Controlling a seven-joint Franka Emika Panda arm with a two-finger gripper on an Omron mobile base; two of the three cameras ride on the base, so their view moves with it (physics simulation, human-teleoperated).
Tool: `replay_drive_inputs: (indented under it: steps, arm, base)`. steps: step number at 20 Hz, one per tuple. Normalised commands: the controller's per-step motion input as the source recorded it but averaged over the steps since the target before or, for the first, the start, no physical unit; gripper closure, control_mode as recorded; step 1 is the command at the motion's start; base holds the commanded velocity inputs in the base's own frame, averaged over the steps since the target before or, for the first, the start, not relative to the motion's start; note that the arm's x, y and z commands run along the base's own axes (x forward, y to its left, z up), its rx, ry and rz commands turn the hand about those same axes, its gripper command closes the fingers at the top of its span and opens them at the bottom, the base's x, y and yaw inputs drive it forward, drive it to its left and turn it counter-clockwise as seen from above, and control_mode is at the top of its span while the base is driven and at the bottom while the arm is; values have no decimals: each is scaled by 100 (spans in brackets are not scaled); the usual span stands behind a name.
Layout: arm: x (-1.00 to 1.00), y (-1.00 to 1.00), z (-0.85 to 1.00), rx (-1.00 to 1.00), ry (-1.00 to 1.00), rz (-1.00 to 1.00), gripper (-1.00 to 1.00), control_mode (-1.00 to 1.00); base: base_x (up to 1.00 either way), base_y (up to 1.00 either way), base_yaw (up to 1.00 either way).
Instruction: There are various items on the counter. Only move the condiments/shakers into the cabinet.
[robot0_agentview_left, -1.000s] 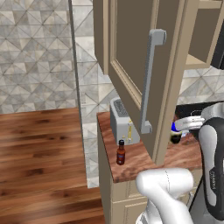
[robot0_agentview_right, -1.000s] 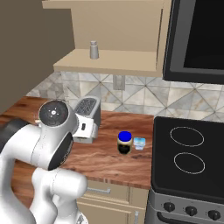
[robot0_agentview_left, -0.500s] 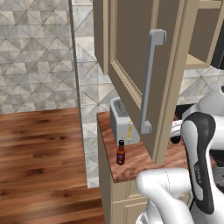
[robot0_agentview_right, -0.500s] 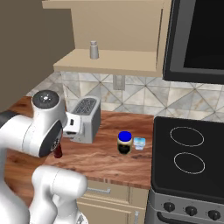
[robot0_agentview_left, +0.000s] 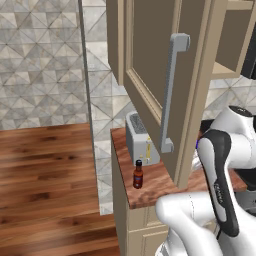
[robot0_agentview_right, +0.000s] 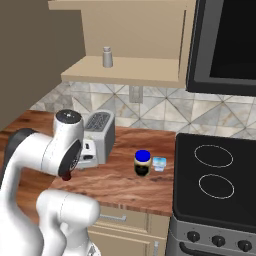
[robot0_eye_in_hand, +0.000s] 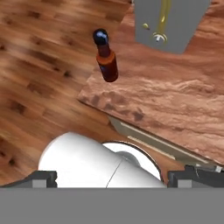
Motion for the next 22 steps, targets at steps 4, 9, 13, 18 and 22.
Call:
replay_drive_inputs:
  steps: [4,9,13,18,22]
  arm:
    - [2,0,-42,0,-1,25,-100,-100]
    - [9,0,-19,9,-11,27,-100,-100]
    - [11,0,-17,18,-17,27,-100,-100]
    - [3,0,-11,24,-20,22,-100,-100]
    - [0,3,-15,30,-25,16,-100,-100]
  base:
    - [0,0,0]
    - [0,0,0]
    - [0,0,0]
    - [0,0,0]
    - [0,0,0]
